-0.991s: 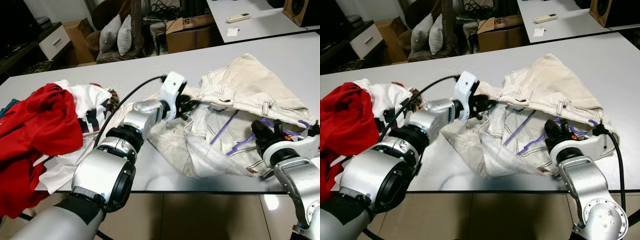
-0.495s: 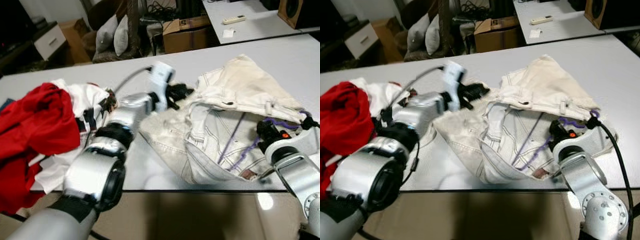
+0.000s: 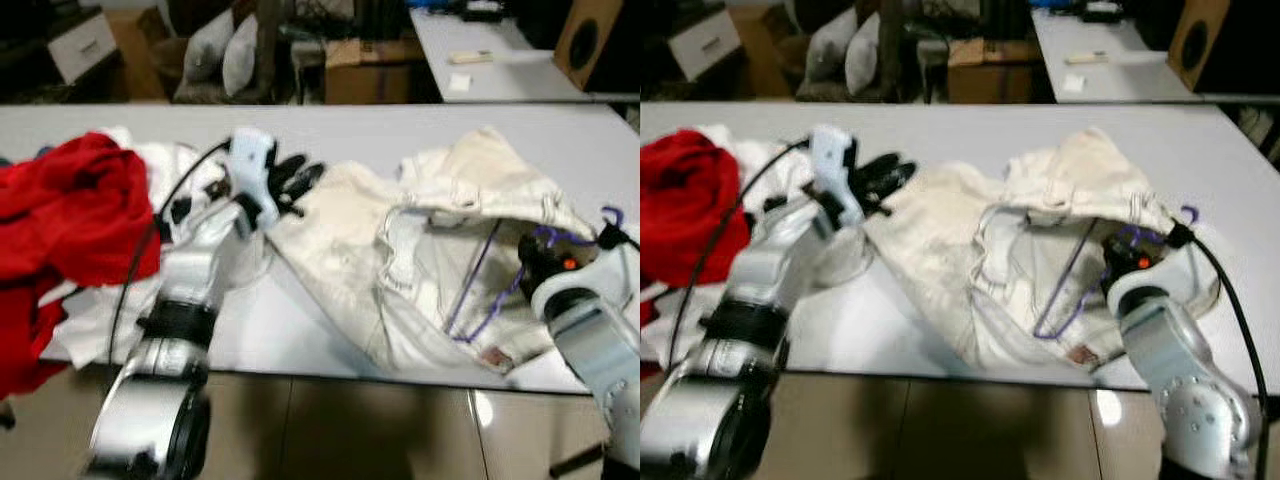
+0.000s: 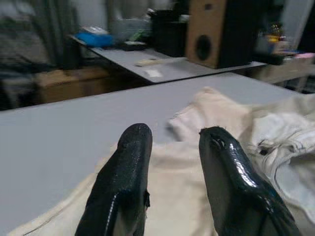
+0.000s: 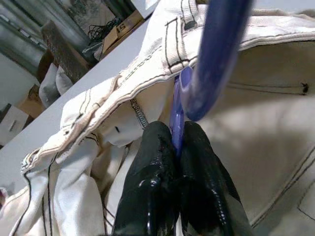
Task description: Hang hanger
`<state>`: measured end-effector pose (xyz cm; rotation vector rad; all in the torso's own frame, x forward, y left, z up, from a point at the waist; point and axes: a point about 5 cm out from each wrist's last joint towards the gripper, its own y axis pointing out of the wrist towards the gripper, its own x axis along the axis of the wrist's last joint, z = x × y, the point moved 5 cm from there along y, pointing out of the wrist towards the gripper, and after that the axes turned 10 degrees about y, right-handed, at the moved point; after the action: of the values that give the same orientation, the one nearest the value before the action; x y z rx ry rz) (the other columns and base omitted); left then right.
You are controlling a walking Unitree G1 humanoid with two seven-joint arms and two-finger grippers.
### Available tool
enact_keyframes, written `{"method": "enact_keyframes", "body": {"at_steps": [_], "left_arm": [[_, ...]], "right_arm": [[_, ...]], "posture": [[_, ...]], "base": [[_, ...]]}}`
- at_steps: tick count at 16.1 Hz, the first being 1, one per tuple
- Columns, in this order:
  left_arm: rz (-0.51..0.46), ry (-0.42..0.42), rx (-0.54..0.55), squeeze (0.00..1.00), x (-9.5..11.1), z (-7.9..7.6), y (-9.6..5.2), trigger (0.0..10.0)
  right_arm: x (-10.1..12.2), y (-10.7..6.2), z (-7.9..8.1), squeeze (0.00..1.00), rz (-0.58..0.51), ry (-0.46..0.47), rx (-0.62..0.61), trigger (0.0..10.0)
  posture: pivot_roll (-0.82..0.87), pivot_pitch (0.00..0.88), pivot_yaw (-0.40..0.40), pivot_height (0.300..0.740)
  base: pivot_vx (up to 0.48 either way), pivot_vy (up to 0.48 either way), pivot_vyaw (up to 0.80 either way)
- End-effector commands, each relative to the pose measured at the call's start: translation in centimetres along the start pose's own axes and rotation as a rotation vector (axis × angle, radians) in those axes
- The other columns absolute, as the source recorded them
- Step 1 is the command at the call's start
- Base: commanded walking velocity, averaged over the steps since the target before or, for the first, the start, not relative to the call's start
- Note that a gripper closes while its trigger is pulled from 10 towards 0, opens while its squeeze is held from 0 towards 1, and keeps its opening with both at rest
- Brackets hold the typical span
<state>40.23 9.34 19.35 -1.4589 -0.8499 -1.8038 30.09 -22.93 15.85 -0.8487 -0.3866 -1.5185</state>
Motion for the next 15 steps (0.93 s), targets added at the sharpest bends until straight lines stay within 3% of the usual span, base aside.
{"method": "enact_keyframes", "body": {"at_steps": [1,5,8,11,15], "left_arm": [[-0.006,0.051,0.022,0.00,0.7,-1.0,-0.9,10.0],[0.063,0.017,0.103,0.00,-1.6,-2.4,-1.3,10.0],[0.127,0.027,0.171,0.00,-2.7,-2.3,-2.0,10.0],[0.155,0.003,0.227,0.00,-3.3,-1.9,-2.9,10.0],[0.129,-0.005,0.207,0.00,-3.0,-2.5,-3.0,10.0]], "right_arm": [[0.0,-0.5,-0.2,0.00,-0.021,-0.023,0.002,10.0],[-1.2,-0.4,-1.1,0.00,0.002,-0.001,-0.022,10.0],[-1.5,-0.4,-1.2,0.00,-0.004,0.003,-0.030,10.0],[-1.7,0.1,-1.5,0.00,0.003,-0.014,-0.054,10.0],[-1.8,0.7,-1.5,0.00,0.004,-0.031,-0.052,10.0]], "posture": [[-0.07,0.000,0.052,0.740],[-0.08,0.000,0.076,0.740],[-0.08,0.000,0.089,0.740],[-0.08,0.000,0.099,0.740],[-0.06,0.000,0.088,0.740]], "base": [[0.000,0.000,0.00],[0.000,0.360,-0.55],[0.000,0.480,-0.80],[0.000,0.000,0.00],[0.164,0.000,0.00]]}}
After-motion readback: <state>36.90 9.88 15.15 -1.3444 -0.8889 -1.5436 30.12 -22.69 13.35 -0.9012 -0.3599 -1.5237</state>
